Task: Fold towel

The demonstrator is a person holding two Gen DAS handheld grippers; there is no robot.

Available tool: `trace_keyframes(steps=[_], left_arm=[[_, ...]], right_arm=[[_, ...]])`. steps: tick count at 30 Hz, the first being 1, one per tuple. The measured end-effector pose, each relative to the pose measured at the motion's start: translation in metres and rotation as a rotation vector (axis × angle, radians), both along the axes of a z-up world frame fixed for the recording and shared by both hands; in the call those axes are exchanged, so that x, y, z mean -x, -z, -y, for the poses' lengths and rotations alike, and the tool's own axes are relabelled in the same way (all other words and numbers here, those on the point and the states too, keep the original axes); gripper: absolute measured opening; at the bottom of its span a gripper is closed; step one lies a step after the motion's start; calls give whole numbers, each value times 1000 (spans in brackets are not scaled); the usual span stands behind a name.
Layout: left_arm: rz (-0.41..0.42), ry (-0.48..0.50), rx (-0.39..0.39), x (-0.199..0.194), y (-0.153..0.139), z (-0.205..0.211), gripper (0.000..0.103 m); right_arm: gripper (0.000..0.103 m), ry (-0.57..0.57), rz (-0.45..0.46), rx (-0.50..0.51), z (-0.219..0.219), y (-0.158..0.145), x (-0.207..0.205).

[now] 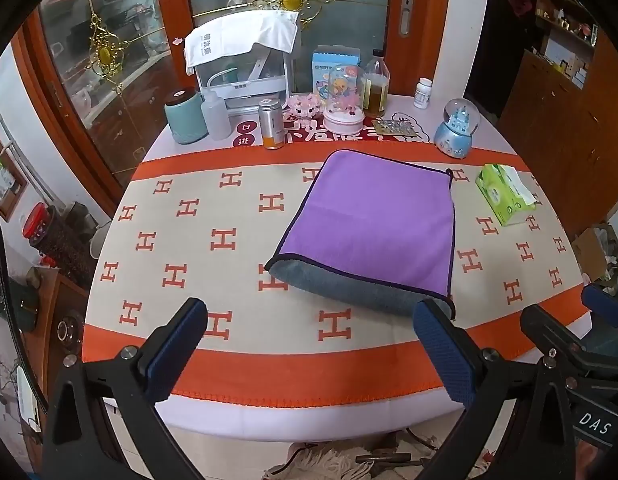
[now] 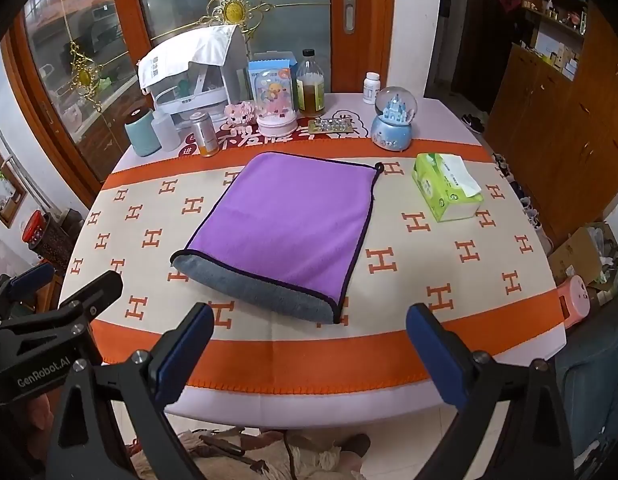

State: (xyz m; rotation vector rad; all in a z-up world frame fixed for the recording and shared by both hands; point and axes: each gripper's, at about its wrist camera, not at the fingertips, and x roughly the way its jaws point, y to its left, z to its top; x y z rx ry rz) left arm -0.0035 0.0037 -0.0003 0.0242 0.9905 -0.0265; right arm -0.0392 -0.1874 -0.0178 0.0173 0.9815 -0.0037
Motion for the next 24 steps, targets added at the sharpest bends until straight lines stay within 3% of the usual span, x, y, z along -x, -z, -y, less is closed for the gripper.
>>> trace_keyframes(steps=[24], left_arm=[[-2,6,2,2,1,-1,102]], right_arm=[[97,7,-9,-5,-8,8,11]])
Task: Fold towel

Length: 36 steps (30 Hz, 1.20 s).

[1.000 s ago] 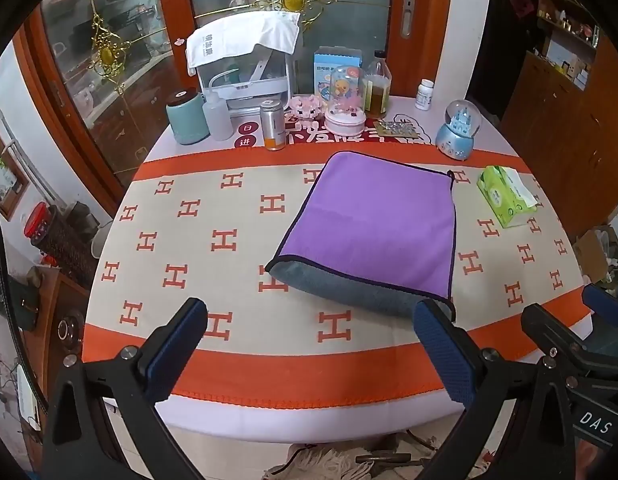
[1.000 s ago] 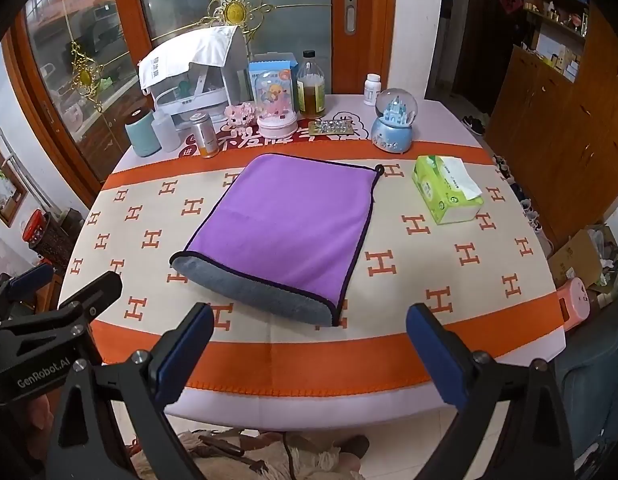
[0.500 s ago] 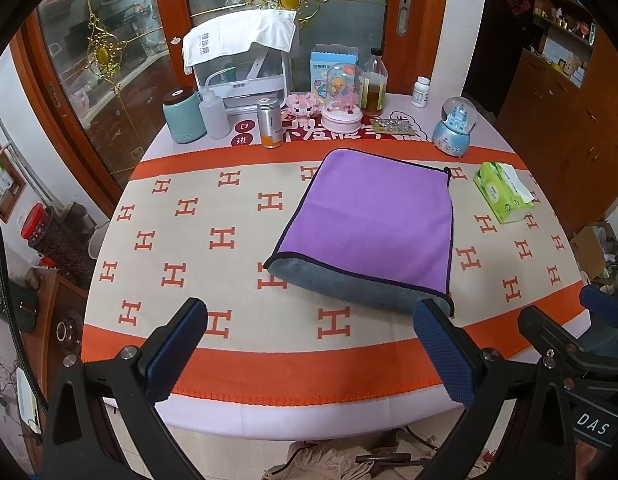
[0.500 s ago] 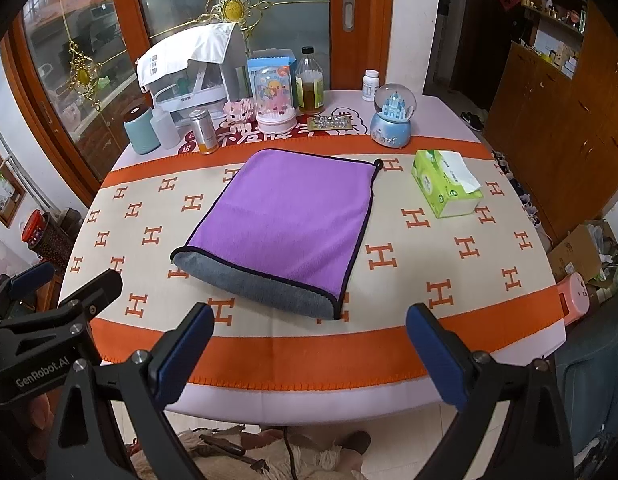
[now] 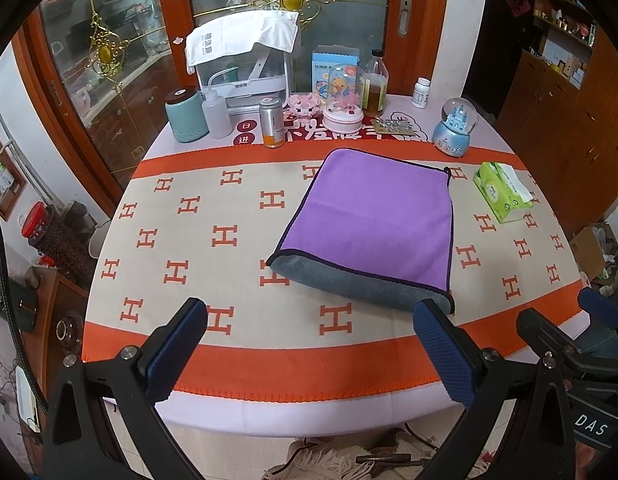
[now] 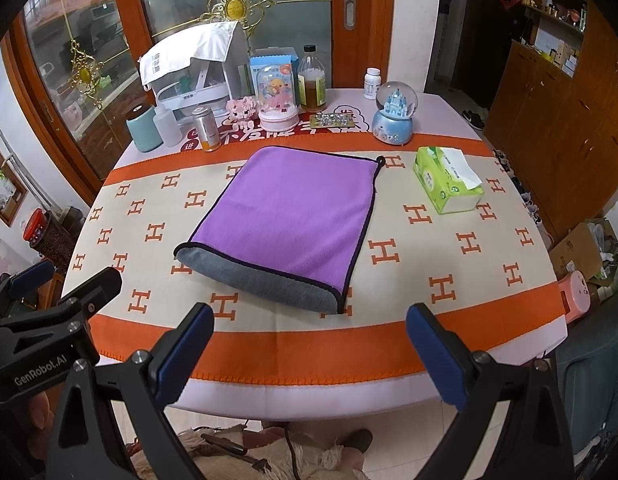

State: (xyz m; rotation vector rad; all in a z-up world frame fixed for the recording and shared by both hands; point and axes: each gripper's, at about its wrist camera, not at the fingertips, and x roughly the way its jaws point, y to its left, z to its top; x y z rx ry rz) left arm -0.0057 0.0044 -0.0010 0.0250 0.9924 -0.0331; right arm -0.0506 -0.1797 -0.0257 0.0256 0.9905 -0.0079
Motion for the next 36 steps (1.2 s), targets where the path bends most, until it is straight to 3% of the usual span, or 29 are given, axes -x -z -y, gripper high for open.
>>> trace_keyframes(steps=[24,36], left_arm=[[30,40,-9,-8,0,-26,102],[49,131,49,-19,2,-32,102]], right_arm=[[97,69,48,17,-23,-5,3],[97,144,61,2,-23,-7,4]])
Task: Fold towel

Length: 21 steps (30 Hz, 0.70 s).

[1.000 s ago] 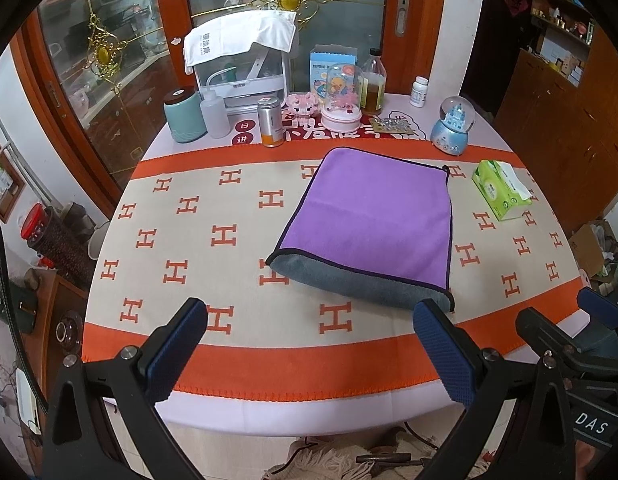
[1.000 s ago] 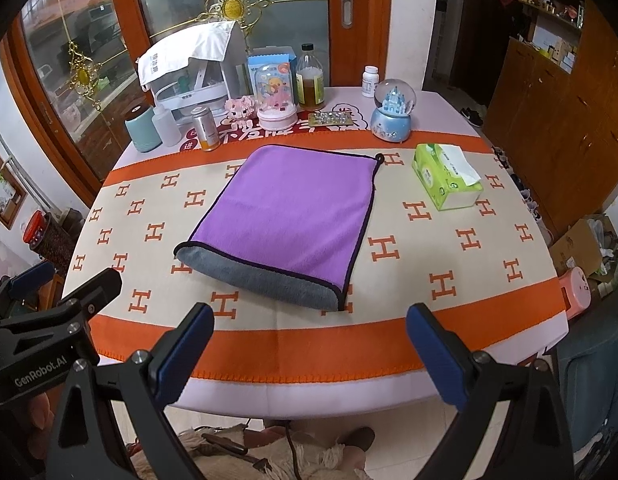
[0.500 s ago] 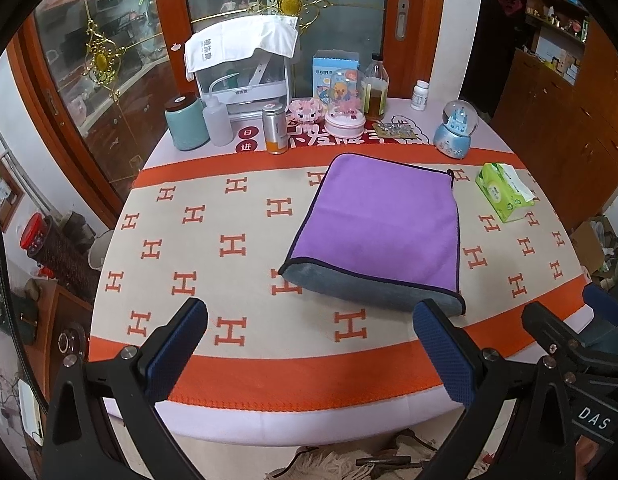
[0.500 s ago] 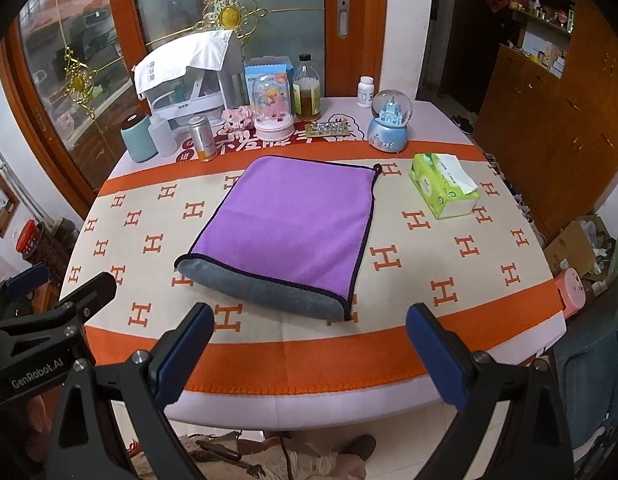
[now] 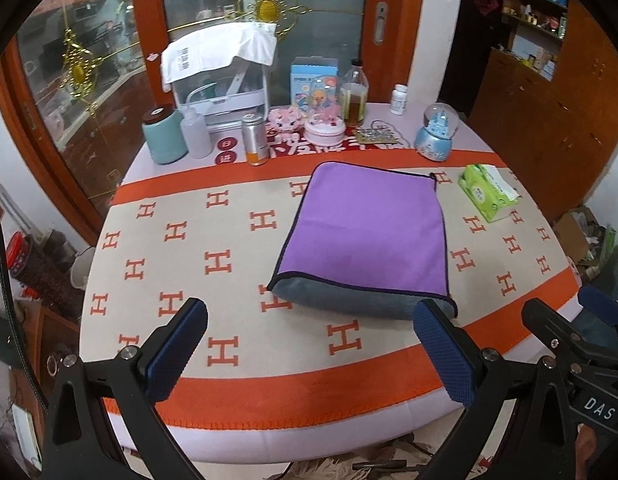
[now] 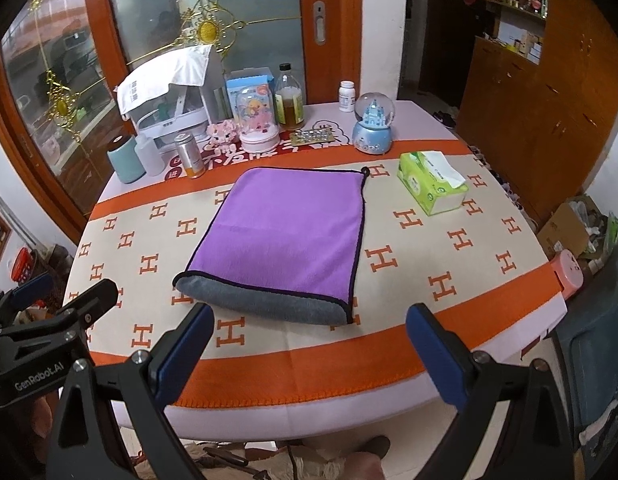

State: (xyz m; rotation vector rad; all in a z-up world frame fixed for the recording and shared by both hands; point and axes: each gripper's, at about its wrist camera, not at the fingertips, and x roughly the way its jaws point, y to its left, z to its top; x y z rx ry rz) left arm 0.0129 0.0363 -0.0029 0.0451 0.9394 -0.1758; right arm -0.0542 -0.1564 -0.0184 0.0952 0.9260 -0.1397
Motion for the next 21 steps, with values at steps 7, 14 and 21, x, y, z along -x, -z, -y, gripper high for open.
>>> trace_keyframes(steps=[7,14,21], left_arm=[[-7,40,26,-7,5,-1,102],[-18,25,38,-20,18,-5,102],[15,21,-89,-34,38,-1,102]], right_arm=[[91,40,-2,-3,3,3,4],[89,45,-21,13,7,12,-2],[89,22,-54,11,18,38,-23]])
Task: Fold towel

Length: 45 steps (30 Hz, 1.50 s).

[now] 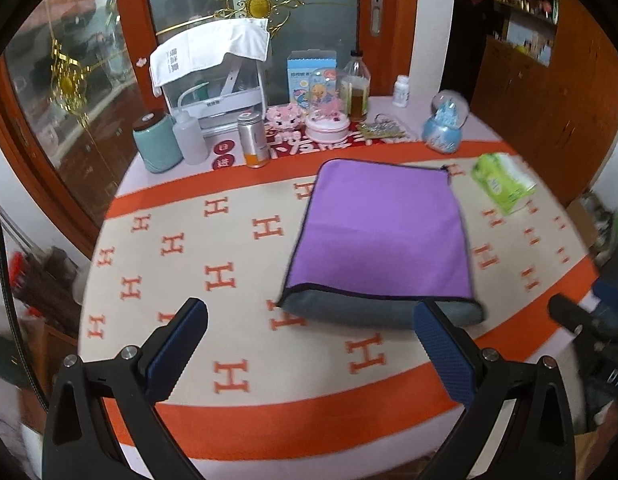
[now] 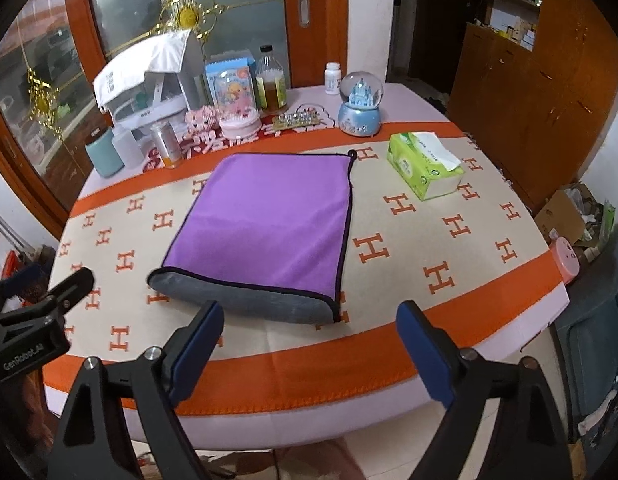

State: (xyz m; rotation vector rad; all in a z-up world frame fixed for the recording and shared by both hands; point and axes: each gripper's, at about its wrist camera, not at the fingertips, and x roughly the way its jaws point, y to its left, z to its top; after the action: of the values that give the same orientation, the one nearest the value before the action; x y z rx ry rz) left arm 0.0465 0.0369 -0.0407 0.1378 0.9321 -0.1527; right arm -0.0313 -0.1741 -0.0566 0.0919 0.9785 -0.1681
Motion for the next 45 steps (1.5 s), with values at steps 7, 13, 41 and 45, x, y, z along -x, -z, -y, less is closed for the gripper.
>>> trace_keyframes(steps=[7,13,41,45], left_arm=[[-64,-1,-2,-30,30,-12,102],[-145,54,-17,-61,68,-16,102],[-435,462,112,-153,166,-9,67],[-471,480,131,-159,171,-8,67]], right_arm=[[77,-67,-60,-59,19,44,-31],[70,-118,-108,-103,39,84,-54],[26,-391,-301,-274,57,175,-99],[25,-398,-309,-279,55,179,-100]])
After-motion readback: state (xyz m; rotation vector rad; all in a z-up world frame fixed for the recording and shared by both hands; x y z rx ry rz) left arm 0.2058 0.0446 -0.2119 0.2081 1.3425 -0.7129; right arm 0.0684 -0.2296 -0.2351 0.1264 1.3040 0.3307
